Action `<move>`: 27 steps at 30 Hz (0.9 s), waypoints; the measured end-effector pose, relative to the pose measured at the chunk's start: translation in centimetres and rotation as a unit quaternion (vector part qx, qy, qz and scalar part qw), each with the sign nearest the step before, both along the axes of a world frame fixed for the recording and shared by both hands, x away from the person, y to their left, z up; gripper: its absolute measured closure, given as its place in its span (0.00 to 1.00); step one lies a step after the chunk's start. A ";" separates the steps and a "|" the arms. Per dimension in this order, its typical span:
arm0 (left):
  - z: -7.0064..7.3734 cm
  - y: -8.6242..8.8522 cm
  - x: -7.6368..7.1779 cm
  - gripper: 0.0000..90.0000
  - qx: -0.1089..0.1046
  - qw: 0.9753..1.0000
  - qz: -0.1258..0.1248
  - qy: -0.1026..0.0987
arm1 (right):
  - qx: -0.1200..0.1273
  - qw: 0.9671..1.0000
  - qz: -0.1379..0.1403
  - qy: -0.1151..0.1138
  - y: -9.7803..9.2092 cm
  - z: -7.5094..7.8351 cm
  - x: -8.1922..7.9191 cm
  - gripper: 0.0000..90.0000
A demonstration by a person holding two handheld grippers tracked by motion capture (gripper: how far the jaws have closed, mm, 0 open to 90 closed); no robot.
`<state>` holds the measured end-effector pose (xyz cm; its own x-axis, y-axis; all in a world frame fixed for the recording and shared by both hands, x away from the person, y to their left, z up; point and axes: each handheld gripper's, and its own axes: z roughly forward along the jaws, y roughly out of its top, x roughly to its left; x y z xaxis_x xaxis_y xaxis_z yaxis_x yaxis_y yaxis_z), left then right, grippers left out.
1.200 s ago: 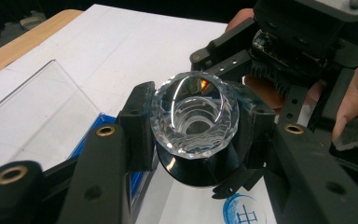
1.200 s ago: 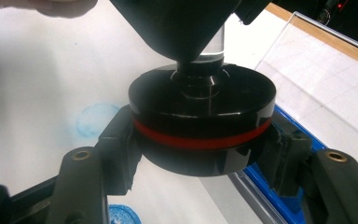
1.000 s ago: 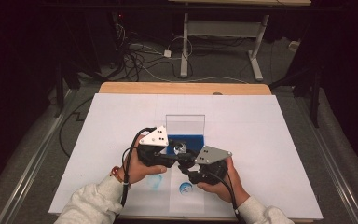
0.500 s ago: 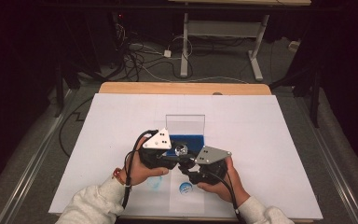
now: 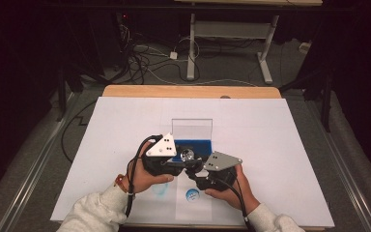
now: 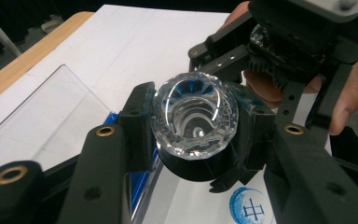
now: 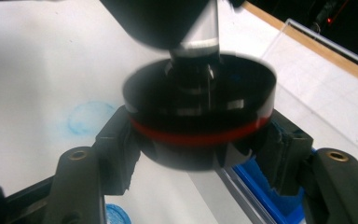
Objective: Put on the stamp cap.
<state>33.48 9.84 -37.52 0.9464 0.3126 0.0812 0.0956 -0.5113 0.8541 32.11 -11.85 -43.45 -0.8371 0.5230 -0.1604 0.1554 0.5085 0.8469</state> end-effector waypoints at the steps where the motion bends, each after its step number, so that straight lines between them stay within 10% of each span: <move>1: 0.1 0.1 0.0 0.61 -0.005 1.000 -0.002 0.001 | -0.002 1.000 -0.002 0.001 0.0 -0.1 0.0 0.42; 27: 0.2 2.1 0.5 0.61 0.022 0.999 0.028 -0.008 | -0.026 0.997 -0.056 -0.049 -3.8 1.2 -0.2 0.29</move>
<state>34.02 11.97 -37.31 0.9258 0.3609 0.1120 0.1110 -0.5429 0.8324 31.90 -15.67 -42.25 -0.7524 0.6015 -0.2684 0.1309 0.5359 0.8341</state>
